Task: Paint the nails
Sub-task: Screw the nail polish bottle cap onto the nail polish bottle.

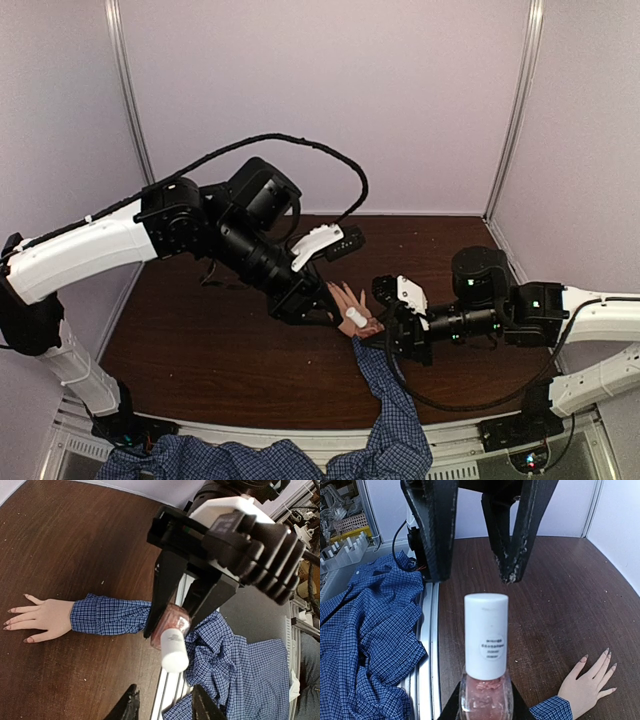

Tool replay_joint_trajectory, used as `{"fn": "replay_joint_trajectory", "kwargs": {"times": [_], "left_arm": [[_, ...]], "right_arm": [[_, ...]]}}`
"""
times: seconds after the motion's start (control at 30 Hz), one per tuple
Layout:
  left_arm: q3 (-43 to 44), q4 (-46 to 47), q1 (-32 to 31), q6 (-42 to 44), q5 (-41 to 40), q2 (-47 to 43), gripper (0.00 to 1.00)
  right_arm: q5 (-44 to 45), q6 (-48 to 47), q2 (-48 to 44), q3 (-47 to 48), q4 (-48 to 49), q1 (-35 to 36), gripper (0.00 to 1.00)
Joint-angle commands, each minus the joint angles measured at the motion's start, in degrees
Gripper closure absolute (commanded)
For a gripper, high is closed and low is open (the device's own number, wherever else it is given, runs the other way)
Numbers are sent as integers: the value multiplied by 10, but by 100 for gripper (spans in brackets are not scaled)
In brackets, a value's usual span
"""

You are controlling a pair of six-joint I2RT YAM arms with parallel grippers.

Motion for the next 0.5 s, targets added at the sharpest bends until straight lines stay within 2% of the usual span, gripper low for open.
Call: {"fn": "replay_joint_trajectory", "kwargs": {"times": [0.0,0.47], "left_arm": [[16,13,-8,8,21,3,64],[19,29,-13,20,11,11,70]], "right_arm": [[-17,-2,7,21,-1,-1,100],[-29,-1,20,26,2,0,100]]}}
